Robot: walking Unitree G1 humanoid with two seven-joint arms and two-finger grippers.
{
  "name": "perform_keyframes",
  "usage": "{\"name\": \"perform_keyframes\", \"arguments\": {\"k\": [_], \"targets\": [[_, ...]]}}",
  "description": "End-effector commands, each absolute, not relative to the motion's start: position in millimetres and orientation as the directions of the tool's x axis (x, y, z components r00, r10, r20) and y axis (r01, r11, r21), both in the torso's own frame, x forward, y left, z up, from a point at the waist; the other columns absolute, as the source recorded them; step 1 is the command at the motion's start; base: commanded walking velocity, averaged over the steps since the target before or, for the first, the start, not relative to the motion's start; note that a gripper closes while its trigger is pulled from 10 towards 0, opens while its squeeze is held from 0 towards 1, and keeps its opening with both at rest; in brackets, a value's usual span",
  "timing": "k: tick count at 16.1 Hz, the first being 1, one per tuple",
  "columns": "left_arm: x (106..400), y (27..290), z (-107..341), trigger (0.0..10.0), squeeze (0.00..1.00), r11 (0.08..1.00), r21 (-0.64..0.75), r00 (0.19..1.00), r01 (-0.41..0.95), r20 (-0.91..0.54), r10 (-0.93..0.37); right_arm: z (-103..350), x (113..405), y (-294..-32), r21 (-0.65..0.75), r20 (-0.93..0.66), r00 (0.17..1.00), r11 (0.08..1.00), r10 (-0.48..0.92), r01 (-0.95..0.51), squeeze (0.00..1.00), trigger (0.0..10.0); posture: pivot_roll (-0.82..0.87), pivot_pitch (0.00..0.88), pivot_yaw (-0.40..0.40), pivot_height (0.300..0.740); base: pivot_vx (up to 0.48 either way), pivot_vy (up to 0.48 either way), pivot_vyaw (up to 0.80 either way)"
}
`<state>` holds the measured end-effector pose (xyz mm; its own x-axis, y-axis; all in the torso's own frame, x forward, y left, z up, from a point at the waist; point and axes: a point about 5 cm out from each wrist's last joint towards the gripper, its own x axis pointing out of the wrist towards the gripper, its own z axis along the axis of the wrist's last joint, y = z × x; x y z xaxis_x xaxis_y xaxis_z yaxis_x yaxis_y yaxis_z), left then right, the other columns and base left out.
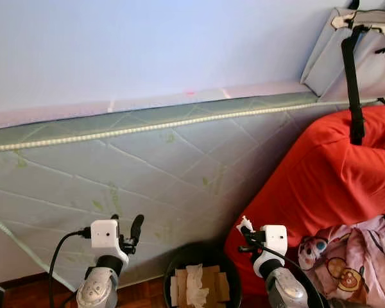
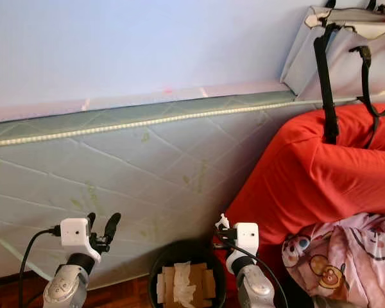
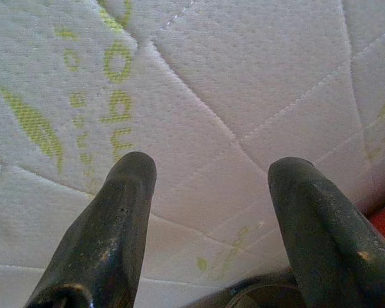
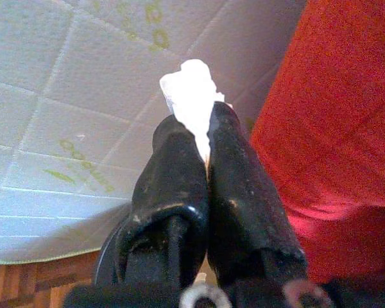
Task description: Clean up the room
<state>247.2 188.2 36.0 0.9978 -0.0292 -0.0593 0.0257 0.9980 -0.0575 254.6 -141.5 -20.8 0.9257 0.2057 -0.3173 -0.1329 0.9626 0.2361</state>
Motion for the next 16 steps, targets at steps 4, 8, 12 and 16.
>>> {"name": "perform_keyframes", "arguments": {"k": [4, 8, 12, 16], "targets": [[249, 186, 39, 10.0, 0.0, 0.998, -0.056, 0.997, 0.035, -0.069, -0.039, -20, 257, -140, 0.208, -0.332, 0.919, 0.967, 0.211, -0.146, 0.0, 10.0, 0.07, 0.045, -0.093, 0.697, 0.0, 0.0, 0.0], [249, 187, 39, 10.0, 0.0, 0.998, -0.057, 0.997, 0.03, -0.074, -0.034, -16, 259, -139, 0.232, -0.303, 0.927, 0.961, 0.22, -0.152, 0.0, 10.0, 0.08, 0.046, -0.092, 0.677, 0.0, 0.0, 0.0], [249, 188, 40, 10.0, 0.0, 0.998, -0.062, 0.997, 0.024, -0.075, -0.029, -13, 264, -139, 0.216, -0.308, 0.926, 0.964, 0.218, -0.155, 0.0, 10.0, 0.08, 0.047, -0.094, 0.677, 0.0, 0.0, 0.0], [248, 188, 40, 10.0, 0.0, 0.998, -0.064, 0.997, 0.022, -0.079, -0.027, -11, 267, -133, 0.201, -0.314, 0.922, 0.965, 0.226, -0.168, 0.0, 10.0, 0.08, 0.05, -0.095, 0.657, 0.0, 0.0, 0.0]]}}
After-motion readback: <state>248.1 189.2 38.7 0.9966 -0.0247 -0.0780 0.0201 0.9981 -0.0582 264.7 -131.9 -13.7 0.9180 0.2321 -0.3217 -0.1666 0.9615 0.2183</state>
